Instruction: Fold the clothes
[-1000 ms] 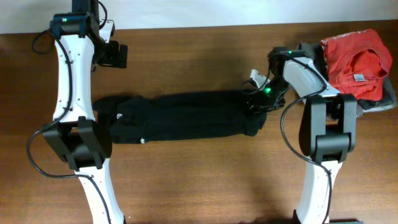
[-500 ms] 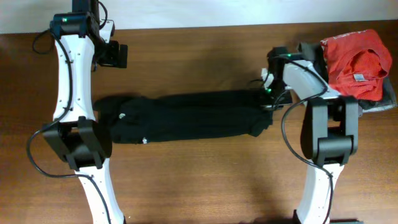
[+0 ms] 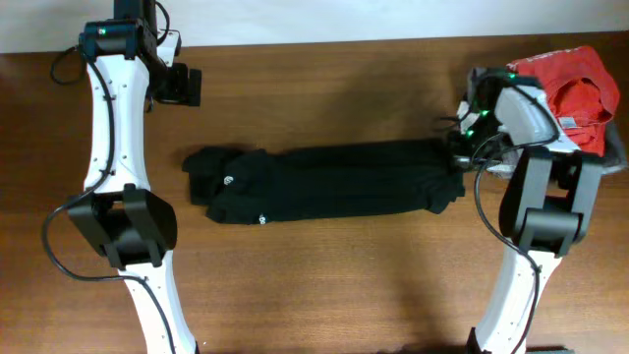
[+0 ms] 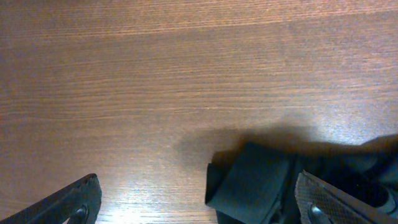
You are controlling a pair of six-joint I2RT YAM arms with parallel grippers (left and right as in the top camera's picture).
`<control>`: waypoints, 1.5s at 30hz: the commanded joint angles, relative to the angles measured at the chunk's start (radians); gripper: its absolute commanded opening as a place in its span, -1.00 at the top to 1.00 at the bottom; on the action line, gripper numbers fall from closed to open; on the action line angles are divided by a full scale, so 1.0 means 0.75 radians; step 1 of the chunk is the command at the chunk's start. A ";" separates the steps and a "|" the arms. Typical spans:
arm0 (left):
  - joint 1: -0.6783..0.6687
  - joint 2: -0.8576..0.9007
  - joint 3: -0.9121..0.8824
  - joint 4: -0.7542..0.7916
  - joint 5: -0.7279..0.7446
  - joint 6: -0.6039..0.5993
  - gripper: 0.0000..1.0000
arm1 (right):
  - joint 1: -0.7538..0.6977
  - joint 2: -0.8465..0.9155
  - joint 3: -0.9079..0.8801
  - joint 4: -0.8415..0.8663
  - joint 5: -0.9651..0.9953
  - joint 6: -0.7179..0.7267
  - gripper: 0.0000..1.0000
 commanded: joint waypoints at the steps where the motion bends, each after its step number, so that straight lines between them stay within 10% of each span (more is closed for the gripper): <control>1: 0.004 -0.023 0.018 0.007 0.016 -0.018 -0.98 | 0.009 0.008 0.128 -0.055 -0.082 -0.074 0.91; 5: 0.004 -0.023 0.018 0.007 0.016 -0.018 -0.98 | 0.010 0.008 0.153 -0.098 -0.081 -0.074 -0.08; 12: 0.004 -0.023 0.018 0.007 0.016 -0.017 -0.98 | 0.007 0.008 0.141 -0.113 -0.041 -0.058 -0.66; 23: 0.004 -0.023 0.018 0.007 0.015 -0.017 -0.98 | 0.012 0.008 -0.022 -0.024 -0.042 -0.057 -0.73; 32: 0.004 -0.023 0.018 0.014 0.016 -0.017 -0.98 | 0.012 0.008 -0.111 -0.007 -0.087 -0.057 -0.48; 39: 0.004 -0.023 0.018 0.013 0.016 -0.017 -0.98 | 0.012 0.008 -0.133 -0.002 -0.151 -0.058 0.92; 45: 0.004 -0.023 0.018 0.013 0.016 -0.017 -0.98 | -0.031 0.008 -0.126 -0.003 -0.146 -0.058 0.92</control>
